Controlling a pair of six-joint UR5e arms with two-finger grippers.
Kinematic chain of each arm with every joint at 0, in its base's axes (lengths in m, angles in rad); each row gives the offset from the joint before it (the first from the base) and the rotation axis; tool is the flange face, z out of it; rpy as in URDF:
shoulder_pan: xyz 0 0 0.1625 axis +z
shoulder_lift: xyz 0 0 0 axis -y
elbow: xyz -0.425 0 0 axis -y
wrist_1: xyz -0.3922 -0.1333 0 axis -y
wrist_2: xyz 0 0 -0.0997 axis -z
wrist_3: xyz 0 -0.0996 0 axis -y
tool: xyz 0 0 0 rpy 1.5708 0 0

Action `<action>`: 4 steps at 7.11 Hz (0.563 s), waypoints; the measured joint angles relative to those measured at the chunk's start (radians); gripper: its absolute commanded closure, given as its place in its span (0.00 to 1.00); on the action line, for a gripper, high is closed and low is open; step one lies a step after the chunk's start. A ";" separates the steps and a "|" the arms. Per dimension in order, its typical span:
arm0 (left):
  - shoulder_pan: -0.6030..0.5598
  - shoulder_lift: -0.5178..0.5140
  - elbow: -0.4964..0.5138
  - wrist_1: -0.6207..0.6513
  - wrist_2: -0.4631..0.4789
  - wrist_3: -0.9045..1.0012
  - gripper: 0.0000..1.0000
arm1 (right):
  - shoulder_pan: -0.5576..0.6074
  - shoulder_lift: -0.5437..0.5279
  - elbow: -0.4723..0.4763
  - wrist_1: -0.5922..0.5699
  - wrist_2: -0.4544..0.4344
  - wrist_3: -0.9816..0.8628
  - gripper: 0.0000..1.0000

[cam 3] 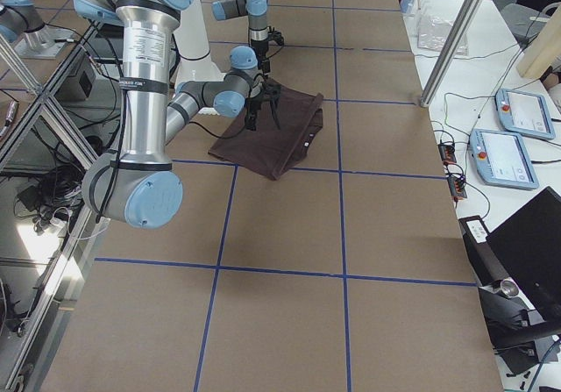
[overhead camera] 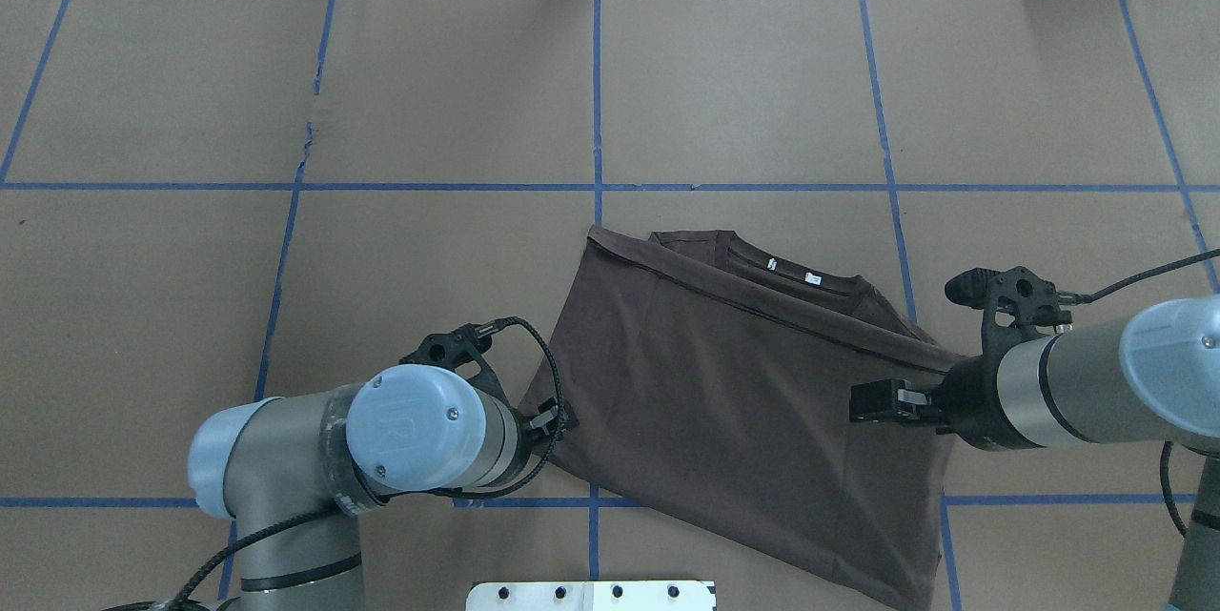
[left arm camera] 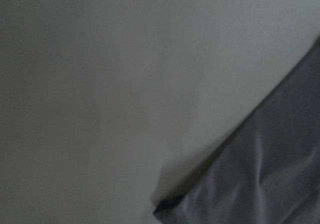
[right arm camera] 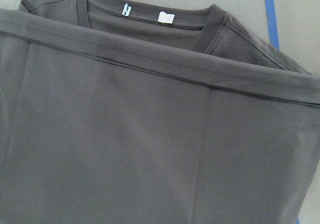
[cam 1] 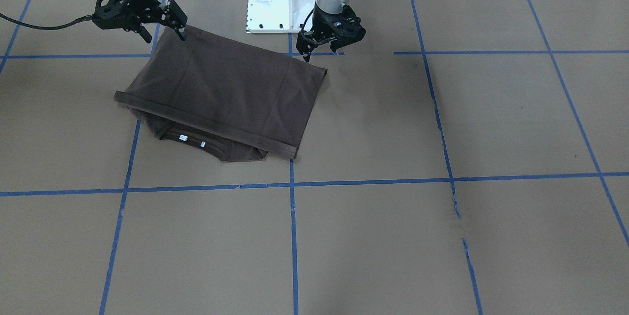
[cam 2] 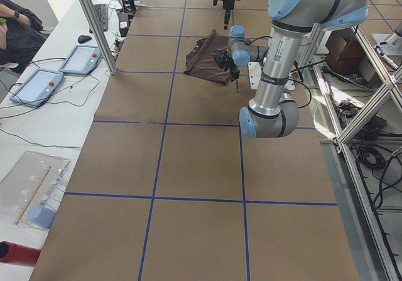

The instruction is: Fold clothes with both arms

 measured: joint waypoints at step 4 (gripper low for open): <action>-0.001 -0.016 0.080 -0.067 0.038 -0.012 0.70 | 0.019 0.029 -0.022 -0.004 0.010 -0.006 0.00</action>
